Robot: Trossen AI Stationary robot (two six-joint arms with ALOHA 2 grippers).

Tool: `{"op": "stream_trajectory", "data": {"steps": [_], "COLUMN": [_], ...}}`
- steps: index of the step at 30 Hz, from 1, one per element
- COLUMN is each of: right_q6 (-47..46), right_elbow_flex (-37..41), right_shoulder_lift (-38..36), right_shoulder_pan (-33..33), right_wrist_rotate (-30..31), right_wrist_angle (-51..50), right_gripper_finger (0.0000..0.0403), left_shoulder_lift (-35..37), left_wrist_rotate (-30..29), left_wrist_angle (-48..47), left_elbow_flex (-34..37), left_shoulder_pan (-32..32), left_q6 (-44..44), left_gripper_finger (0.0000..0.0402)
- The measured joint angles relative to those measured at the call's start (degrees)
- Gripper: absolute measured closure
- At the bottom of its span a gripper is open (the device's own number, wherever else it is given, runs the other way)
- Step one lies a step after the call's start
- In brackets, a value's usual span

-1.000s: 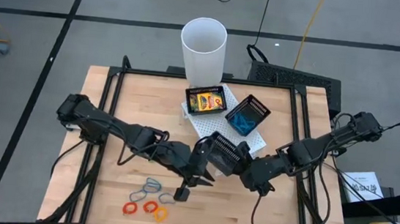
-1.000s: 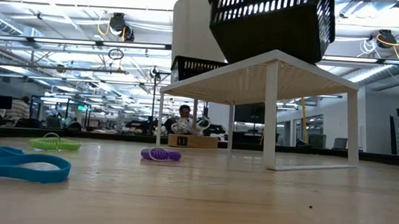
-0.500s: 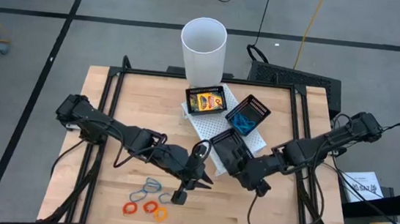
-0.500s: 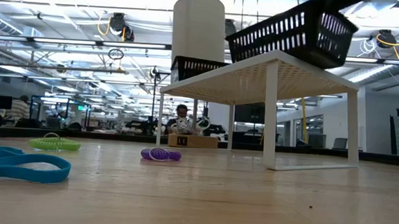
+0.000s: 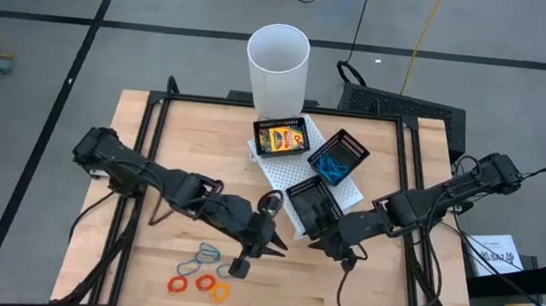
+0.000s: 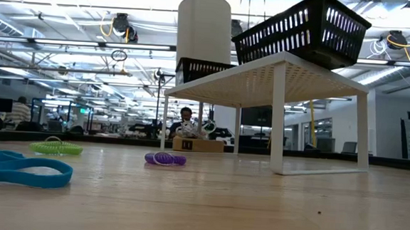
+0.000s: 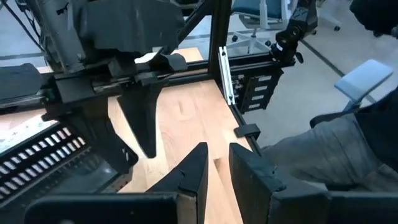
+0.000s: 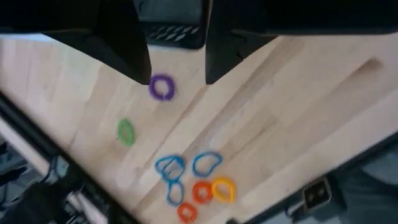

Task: Pick & Place Office Desk Supplies
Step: Adjust the black bins on the shelf

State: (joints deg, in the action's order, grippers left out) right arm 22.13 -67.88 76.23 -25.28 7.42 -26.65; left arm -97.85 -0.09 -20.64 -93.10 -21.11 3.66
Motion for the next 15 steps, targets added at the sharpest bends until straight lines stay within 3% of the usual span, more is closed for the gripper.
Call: {"op": "stream_trajectory", "data": {"steps": [4,9,15], "right_q6": [-0.6,-11.5,-18.8], "right_elbow_flex": [0.0,-0.9,-0.6], "right_shoulder_lift": [-0.6,-5.9,-16.6], "right_shoulder_pan": [-0.3,0.4,3.5], "right_wrist_rotate": [0.8,10.9,15.3], "right_wrist_angle": [2.4,1.5,1.2], "right_gripper_finger": [0.025,0.0256,0.0273], "left_shoulder_lift": [2.2,5.8,15.7], "left_wrist_rotate": [-1.1,-8.6,-13.5], "left_wrist_angle": [-0.5,-0.6,9.9], "left_elbow_flex": [0.0,2.9,16.1], "left_shoulder_pan": [-0.8,-2.5,-3.7], "left_q6": [-1.7,-4.8,-8.9], "left_gripper_finger": [0.033,0.033,0.033]}}
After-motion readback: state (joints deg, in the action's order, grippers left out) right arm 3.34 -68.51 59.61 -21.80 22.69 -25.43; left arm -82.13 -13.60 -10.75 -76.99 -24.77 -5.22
